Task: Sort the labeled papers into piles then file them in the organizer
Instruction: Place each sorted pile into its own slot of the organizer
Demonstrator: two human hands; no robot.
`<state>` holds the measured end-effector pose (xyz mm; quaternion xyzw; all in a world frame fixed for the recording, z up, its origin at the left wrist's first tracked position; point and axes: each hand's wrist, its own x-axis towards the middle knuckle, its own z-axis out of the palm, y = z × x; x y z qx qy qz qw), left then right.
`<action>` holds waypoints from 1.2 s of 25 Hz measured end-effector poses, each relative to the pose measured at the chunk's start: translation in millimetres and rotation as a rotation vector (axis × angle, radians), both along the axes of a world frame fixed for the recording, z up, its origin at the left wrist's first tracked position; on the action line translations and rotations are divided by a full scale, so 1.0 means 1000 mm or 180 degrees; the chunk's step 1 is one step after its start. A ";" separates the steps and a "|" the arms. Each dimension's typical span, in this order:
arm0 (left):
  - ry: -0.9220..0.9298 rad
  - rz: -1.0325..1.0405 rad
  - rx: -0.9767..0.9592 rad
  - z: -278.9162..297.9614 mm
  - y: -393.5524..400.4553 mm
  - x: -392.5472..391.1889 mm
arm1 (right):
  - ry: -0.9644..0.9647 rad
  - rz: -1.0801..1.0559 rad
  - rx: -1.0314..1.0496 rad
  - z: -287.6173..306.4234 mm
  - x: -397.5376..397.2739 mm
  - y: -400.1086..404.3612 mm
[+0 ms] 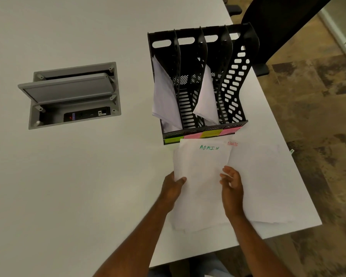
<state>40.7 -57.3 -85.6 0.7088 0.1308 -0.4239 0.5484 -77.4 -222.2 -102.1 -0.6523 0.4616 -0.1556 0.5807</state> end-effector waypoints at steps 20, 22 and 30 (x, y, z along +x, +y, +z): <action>-0.0523 0.0531 0.0432 0.003 0.092 0.035 | 0.2533 0.2588 -0.2160 -0.036 -0.038 -0.028; -0.0505 0.0426 0.0169 0.010 0.093 0.035 | 0.2378 0.2485 -0.2088 -0.029 -0.036 -0.035; -0.0154 0.0419 -0.0734 0.042 0.094 0.056 | -0.0482 0.1217 0.1372 0.058 0.048 0.014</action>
